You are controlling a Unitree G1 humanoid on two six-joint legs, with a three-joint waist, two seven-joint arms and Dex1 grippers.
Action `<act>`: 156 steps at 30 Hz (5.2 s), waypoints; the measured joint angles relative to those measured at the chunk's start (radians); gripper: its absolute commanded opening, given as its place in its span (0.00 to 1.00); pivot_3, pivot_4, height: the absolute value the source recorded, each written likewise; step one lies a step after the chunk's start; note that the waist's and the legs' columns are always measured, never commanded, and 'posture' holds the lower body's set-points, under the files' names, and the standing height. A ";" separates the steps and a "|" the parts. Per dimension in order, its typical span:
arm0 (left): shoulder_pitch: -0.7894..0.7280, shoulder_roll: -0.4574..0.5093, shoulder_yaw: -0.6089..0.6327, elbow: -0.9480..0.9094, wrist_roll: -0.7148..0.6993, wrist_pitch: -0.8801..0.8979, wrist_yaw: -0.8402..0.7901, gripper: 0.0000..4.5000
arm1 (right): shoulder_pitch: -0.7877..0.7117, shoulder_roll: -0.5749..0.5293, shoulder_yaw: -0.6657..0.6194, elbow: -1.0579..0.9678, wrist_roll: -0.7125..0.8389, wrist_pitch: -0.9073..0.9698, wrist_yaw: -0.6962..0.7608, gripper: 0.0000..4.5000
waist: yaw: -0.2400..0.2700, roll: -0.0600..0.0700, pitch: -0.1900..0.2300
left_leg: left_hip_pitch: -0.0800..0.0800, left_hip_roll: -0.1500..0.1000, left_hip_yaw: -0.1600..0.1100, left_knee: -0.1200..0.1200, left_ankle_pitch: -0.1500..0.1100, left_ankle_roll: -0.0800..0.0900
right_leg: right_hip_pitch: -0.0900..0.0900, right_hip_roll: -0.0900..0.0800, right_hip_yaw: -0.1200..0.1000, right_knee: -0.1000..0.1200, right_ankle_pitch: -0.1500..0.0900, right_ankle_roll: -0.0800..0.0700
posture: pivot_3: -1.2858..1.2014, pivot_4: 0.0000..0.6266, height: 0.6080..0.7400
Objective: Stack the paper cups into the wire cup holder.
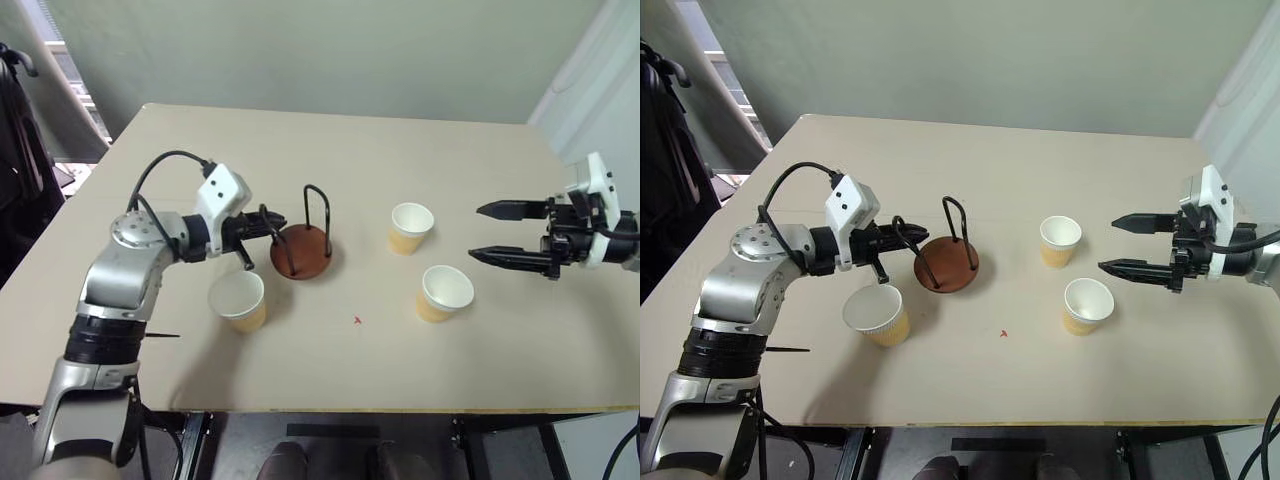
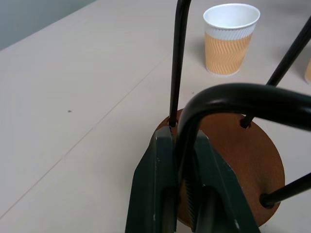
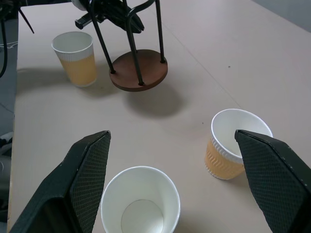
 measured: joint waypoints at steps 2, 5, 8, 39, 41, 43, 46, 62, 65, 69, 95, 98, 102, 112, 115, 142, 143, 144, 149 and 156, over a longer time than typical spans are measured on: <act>-0.019 0.000 0.003 0.000 -0.002 -0.003 0.000 0.01 | 0.005 0.000 0.000 0.000 0.000 -0.003 0.000 0.92 | 0.004 0.000 0.000 | 0.000 0.000 0.000 0.001 0.000 0.000 | 0.000 0.000 0.000 0.000 0.000 0.000 | 0.52 0.24 1.00; -0.022 0.004 0.019 -0.040 -0.057 0.022 -0.043 0.01 | 0.007 0.000 0.000 0.000 0.000 -0.006 0.000 0.92 | 0.005 0.000 0.000 | -0.001 0.000 0.000 0.001 0.000 0.000 | 0.000 0.000 0.000 -0.001 0.000 0.000 | 0.52 0.24 1.00; -0.022 0.009 0.019 -0.109 -0.115 0.062 -0.084 0.01 | 0.007 0.000 0.000 0.001 -0.001 -0.008 0.000 0.92 | 0.008 0.000 0.000 | -0.001 0.000 0.000 0.001 0.000 0.000 | 0.000 0.000 0.000 -0.001 0.000 0.001 | 0.52 0.24 1.00; 0.062 -0.084 -0.304 -0.250 0.010 0.107 -0.028 0.01 | 0.065 -0.004 -0.007 -0.047 0.014 0.011 -0.008 0.92 | 0.014 0.000 0.000 | 0.000 0.000 0.001 0.006 -0.001 0.003 | 0.003 0.000 0.001 -0.001 0.002 0.003 | 0.52 0.24 1.00; 0.062 -0.086 -0.321 -0.237 0.031 0.085 -0.030 0.01 | 0.079 -0.011 -0.010 -0.068 0.021 0.015 0.001 0.92 | 0.016 0.000 0.000 | 0.000 0.000 0.001 0.006 -0.001 0.003 | 0.003 0.000 0.001 -0.001 0.002 0.003 | 0.52 0.24 1.00; 0.062 -0.091 -0.330 -0.232 0.048 0.071 -0.030 0.01 | 0.108 -0.026 -0.011 -0.082 0.029 0.016 0.021 0.92 | 0.020 0.000 0.000 | -0.001 -0.001 0.001 0.006 -0.001 0.003 | 0.003 0.000 0.000 -0.001 0.002 0.003 | 0.52 0.24 1.00; 0.062 -0.093 -0.333 -0.232 0.064 0.057 -0.034 0.01 | 0.134 -0.036 -0.013 -0.101 0.035 0.017 0.046 0.92 | 0.021 0.000 0.000 | 0.000 -0.001 0.002 0.007 -0.001 0.003 | 0.004 0.000 0.000 -0.001 0.002 0.003 | 0.52 0.24 1.00; 0.067 -0.110 -0.334 -0.218 0.104 0.043 -0.027 0.71 | 0.144 -0.067 -0.042 -0.148 0.069 0.017 0.080 0.92 | 0.024 0.000 0.000 | 0.004 -0.009 0.000 0.008 -0.002 0.004 | 0.009 0.000 0.000 -0.002 0.002 0.003 | 0.52 0.24 1.00; 0.059 -0.090 -0.309 -0.219 0.098 0.041 -0.034 0.71 | 0.142 -0.066 -0.038 -0.148 0.068 0.016 0.079 0.92 | 0.024 0.000 0.000 | 0.004 -0.009 0.000 0.008 -0.002 0.004 | 0.009 0.000 0.000 -0.001 0.002 0.003 | 0.52 0.24 1.00; 0.057 -0.026 -0.258 -0.268 0.052 0.048 -0.095 0.71 | 0.140 -0.066 -0.025 -0.142 0.050 0.006 0.081 0.92 | 0.024 0.000 0.000 | 0.004 -0.010 0.000 0.007 -0.002 0.004 | 0.009 0.000 0.001 -0.002 0.002 0.003 | 0.52 0.24 1.00; 0.593 0.410 0.543 -0.482 -0.310 0.192 -0.378 0.71 | 0.101 -0.058 0.264 -0.136 -0.280 -0.165 0.093 0.92 | 0.008 0.000 0.000 | 0.006 0.000 0.000 0.000 -0.003 0.006 | 0.006 -0.001 0.001 -0.001 0.000 0.000 | 0.52 0.24 1.00; 0.624 0.410 0.573 -0.511 -0.341 0.216 -0.370 0.71 | 0.087 -0.039 0.317 -0.126 -0.327 -0.185 0.092 0.92 | 0.004 0.000 0.000 | 0.006 0.001 0.000 0.000 -0.003 0.006 | 0.006 -0.001 0.001 -0.001 0.000 0.000 | 0.52 0.24 1.00; 0.642 0.409 0.578 -0.534 -0.366 0.225 -0.346 0.71 | 0.073 -0.009 0.358 -0.116 -0.363 -0.195 0.093 0.79 | 0.002 0.000 0.000 | 0.006 0.001 0.001 0.000 -0.003 0.006 | 0.005 -0.001 0.001 0.000 0.000 -0.001 | 0.52 0.24 1.00; 0.639 0.412 0.576 -0.541 -0.401 0.225 -0.297 0.71 | 0.030 0.019 0.399 -0.058 -0.453 -0.243 0.093 0.01 | 0.003 0.000 0.000 | 0.005 0.001 0.000 -0.001 -0.003 0.006 | 0.005 -0.002 0.001 0.000 0.000 -0.002 | 0.52 0.24 1.00; 0.633 0.417 0.575 -0.541 -0.410 0.225 -0.283 0.71 | 0.030 0.013 0.398 -0.057 -0.460 -0.248 0.104 0.01 | 0.003 0.000 0.000 | 0.005 0.001 0.001 -0.001 -0.003 0.006 | 0.005 -0.002 0.001 0.000 0.000 -0.002 | 0.52 0.24 1.00; 0.614 0.433 0.495 -0.498 -0.384 0.183 -0.260 0.71 | -0.452 0.217 0.472 -0.100 -0.202 -0.248 0.352 0.01 | -0.015 -0.001 -0.001 | 0.005 0.002 0.000 -0.003 -0.002 0.003 | -0.003 0.008 0.002 0.011 -0.004 -0.011 | 0.52 0.24 1.00; 0.624 0.433 0.499 -0.503 -0.385 0.186 -0.258 0.71 | -0.452 0.224 0.472 -0.094 -0.209 -0.255 0.355 0.01 | -0.015 -0.001 -0.001 | 0.005 0.002 0.000 -0.003 -0.002 0.003 | -0.003 0.009 0.002 0.011 -0.004 -0.011 | 0.52 0.24 1.00; 0.630 0.432 0.503 -0.509 -0.386 0.190 -0.257 0.71 | -0.452 0.233 0.475 -0.091 -0.218 -0.265 0.356 0.01 | -0.015 -0.001 -0.001 | 0.005 0.002 0.001 -0.003 -0.002 0.002 | -0.003 0.009 0.002 0.011 -0.004 -0.011 | 0.52 0.24 1.00; 0.647 0.431 0.520 -0.526 -0.394 0.199 -0.242 0.71 | -0.451 0.257 0.498 -0.077 -0.245 -0.289 0.360 0.09 | -0.016 -0.001 -0.001 | 0.005 0.002 0.001 -0.003 -0.002 0.002 | -0.003 0.009 0.002 0.012 -0.004 -0.011 | 0.52 0.24 1.00; 0.649 0.431 0.531 -0.538 -0.398 0.201 -0.235 0.71 | -0.451 0.273 0.517 -0.048 -0.303 -0.324 0.364 0.62 | -0.015 -0.001 -0.001 | 0.005 0.002 0.001 -0.003 -0.002 0.002 | -0.002 0.008 0.002 0.012 -0.005 -0.012 | 0.52 0.24 1.00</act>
